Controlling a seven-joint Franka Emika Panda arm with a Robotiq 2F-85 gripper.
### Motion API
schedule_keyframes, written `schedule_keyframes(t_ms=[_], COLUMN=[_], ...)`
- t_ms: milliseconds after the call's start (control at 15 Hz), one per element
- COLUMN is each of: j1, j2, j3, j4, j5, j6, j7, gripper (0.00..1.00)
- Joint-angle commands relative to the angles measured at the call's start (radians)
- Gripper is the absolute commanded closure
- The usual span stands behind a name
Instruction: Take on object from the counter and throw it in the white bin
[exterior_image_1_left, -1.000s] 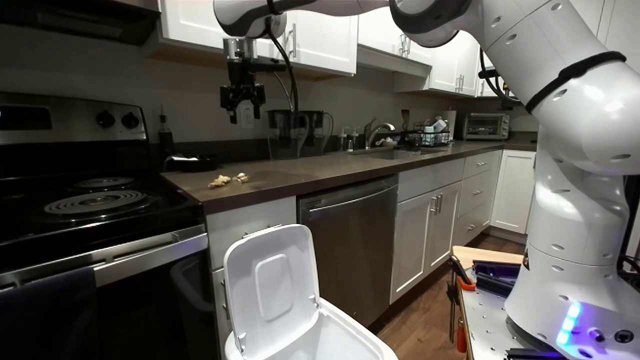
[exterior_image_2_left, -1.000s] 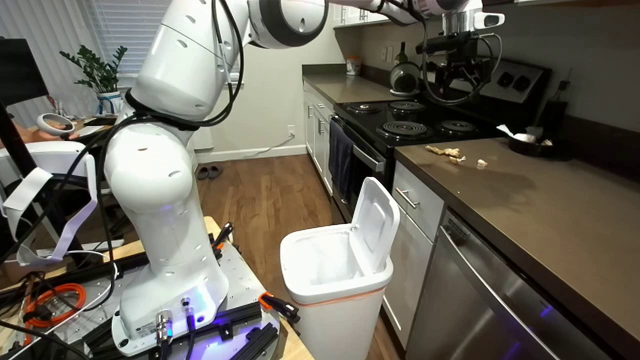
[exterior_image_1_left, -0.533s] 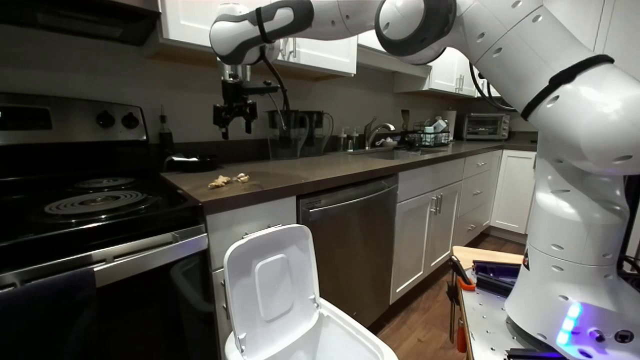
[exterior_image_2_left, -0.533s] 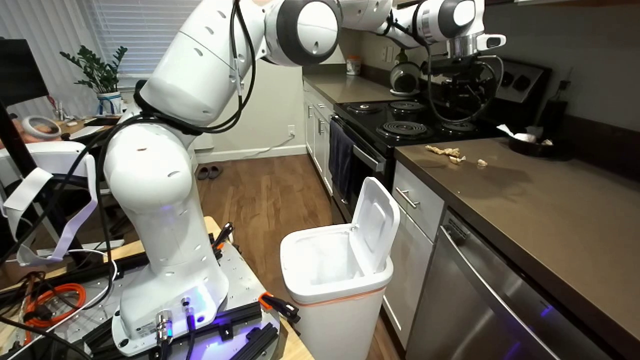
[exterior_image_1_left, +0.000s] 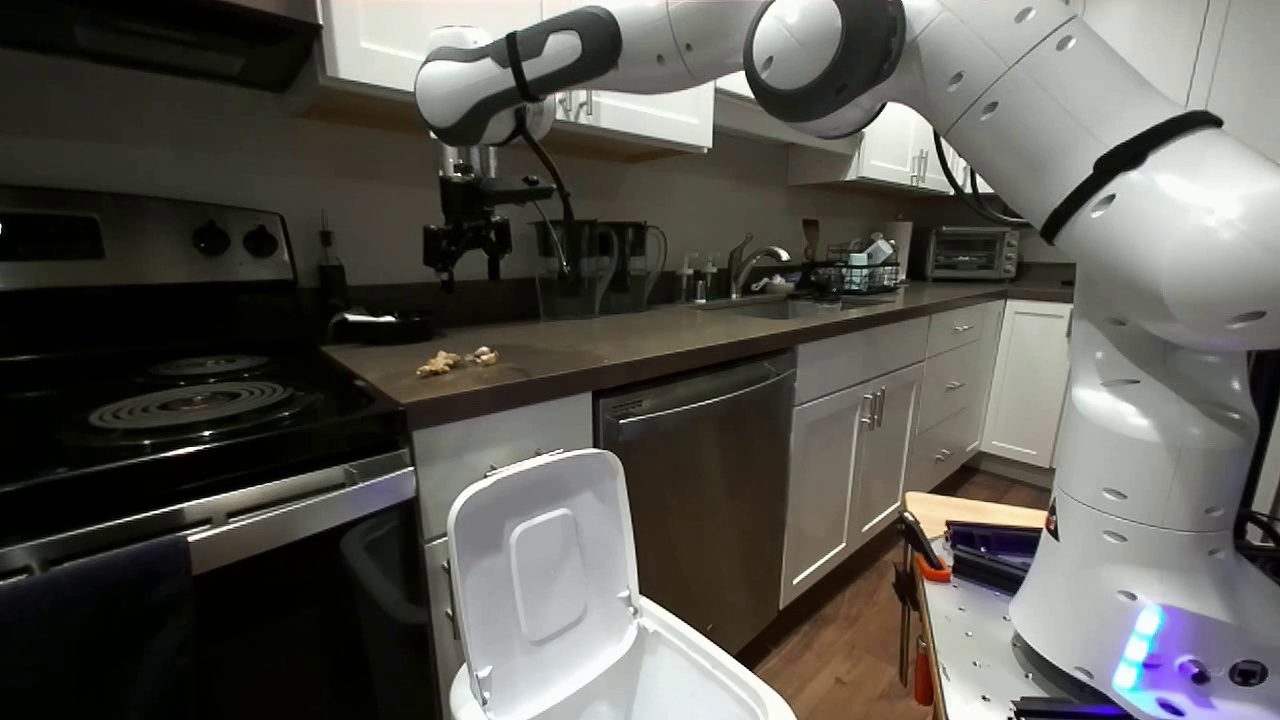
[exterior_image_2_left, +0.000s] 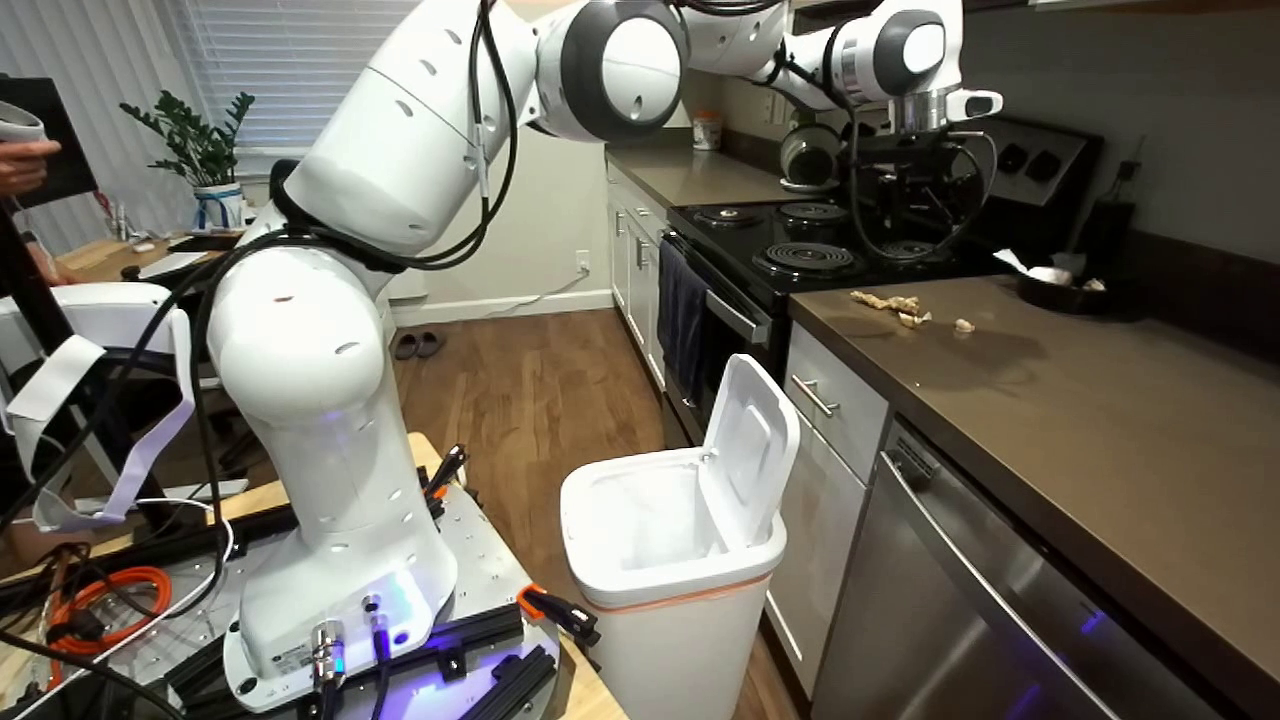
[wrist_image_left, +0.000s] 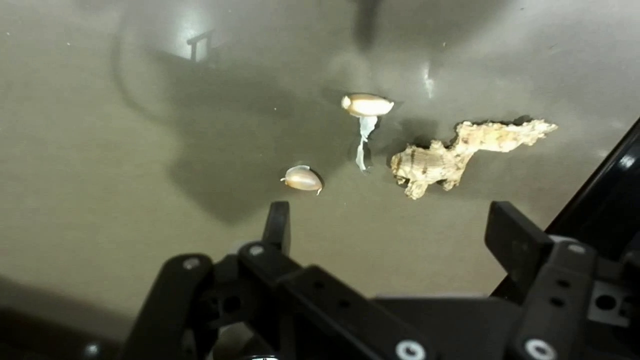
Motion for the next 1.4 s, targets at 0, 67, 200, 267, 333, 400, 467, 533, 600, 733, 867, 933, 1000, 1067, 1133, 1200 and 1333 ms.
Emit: schedule_keyframes(t_ms=[0, 67, 200, 267, 333, 400, 467, 533, 600, 733, 867, 933, 1000, 1067, 1133, 1200, 1333], j1=[-0.015, -0.016, -0.022, -0.025, -0.03, -0.034, -0.041, -0.044, -0.041, -0.05, -0.059, -0.06, -0.063, -0.066, -0.067, -0.068, -0.069], j2=[0.029, 0.043, 0.074, 0.086, 0.099, 0.108, 0.114, 0.122, 0.126, 0.135, 0.141, 0.145, 0.15, 0.154, 0.158, 0.162, 0.169], j3=[0.02, 0.02, 0.018, 0.017, 0.018, 0.019, 0.021, 0.02, 0.006, 0.008, 0.015, 0.014, 0.017, 0.02, 0.02, 0.021, 0.021], j4=[-0.006, -0.005, 0.006, 0.009, 0.014, 0.015, 0.012, 0.016, 0.02, 0.023, 0.026, 0.028, 0.03, 0.033, 0.034, 0.037, 0.04], j5=[0.025, 0.022, 0.021, 0.021, 0.025, 0.025, 0.028, 0.027, 0.039, 0.05, 0.068, 0.075, 0.084, 0.092, 0.097, 0.104, 0.112], j6=[0.023, 0.031, 0.053, 0.065, 0.073, 0.083, 0.084, 0.082, 0.063, 0.065, 0.062, 0.063, 0.063, 0.06, 0.06, 0.055, 0.053], j7=[-0.021, -0.021, -0.02, -0.018, -0.019, -0.018, -0.021, -0.017, -0.026, -0.031, -0.038, -0.036, -0.041, -0.044, -0.044, -0.045, -0.047], gripper=[0.0, 0.0, 0.0, 0.0, 0.05, 0.13, 0.28, 0.29, 0.34, 0.51, 0.57, 0.51, 0.39, 0.37, 0.33, 0.24, 0.09])
